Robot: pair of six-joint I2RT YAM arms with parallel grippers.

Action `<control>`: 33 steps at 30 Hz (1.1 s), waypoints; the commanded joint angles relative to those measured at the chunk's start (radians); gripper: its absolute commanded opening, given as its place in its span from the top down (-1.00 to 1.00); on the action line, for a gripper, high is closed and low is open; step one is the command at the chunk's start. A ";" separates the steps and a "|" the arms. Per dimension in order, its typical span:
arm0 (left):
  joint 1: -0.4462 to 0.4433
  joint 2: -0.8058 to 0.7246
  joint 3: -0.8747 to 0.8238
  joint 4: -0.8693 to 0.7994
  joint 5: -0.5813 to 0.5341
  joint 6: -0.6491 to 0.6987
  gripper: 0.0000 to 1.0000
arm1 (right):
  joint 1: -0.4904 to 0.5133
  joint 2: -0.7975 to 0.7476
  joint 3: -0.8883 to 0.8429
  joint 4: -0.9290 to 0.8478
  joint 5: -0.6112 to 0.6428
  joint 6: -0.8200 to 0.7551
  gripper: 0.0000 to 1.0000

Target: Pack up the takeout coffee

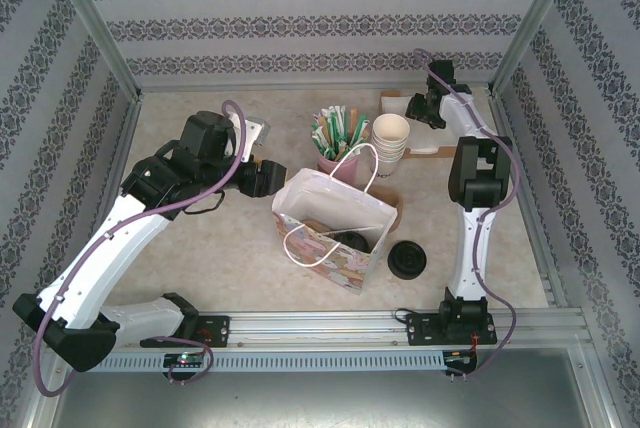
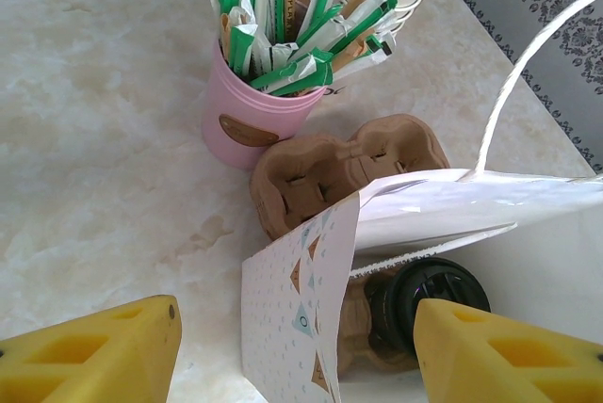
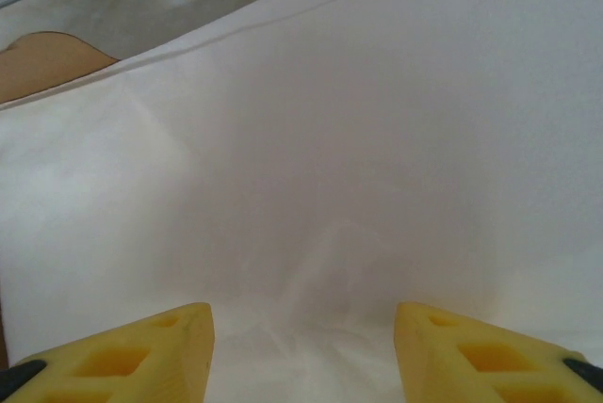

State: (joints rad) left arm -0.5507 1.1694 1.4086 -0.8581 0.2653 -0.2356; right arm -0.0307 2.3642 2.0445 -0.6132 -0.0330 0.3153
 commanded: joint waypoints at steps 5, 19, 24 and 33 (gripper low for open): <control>-0.018 -0.021 0.010 -0.024 -0.015 -0.019 -0.33 | -0.005 0.059 0.108 -0.134 0.029 -0.003 -0.03; -0.018 -0.016 0.016 -0.041 -0.032 -0.018 -0.33 | -0.005 0.057 0.110 -0.153 0.007 -0.008 0.62; -0.018 -0.021 0.017 -0.044 -0.042 -0.020 -0.33 | -0.008 0.008 0.091 -0.108 -0.039 0.013 0.98; -0.017 -0.045 -0.006 -0.026 -0.043 -0.025 -0.33 | -0.033 -0.149 0.039 -0.050 -0.088 0.034 1.00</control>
State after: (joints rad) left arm -0.5507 1.1503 1.4082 -0.8764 0.2314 -0.2470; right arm -0.0490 2.3314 2.1105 -0.7120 -0.0875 0.3313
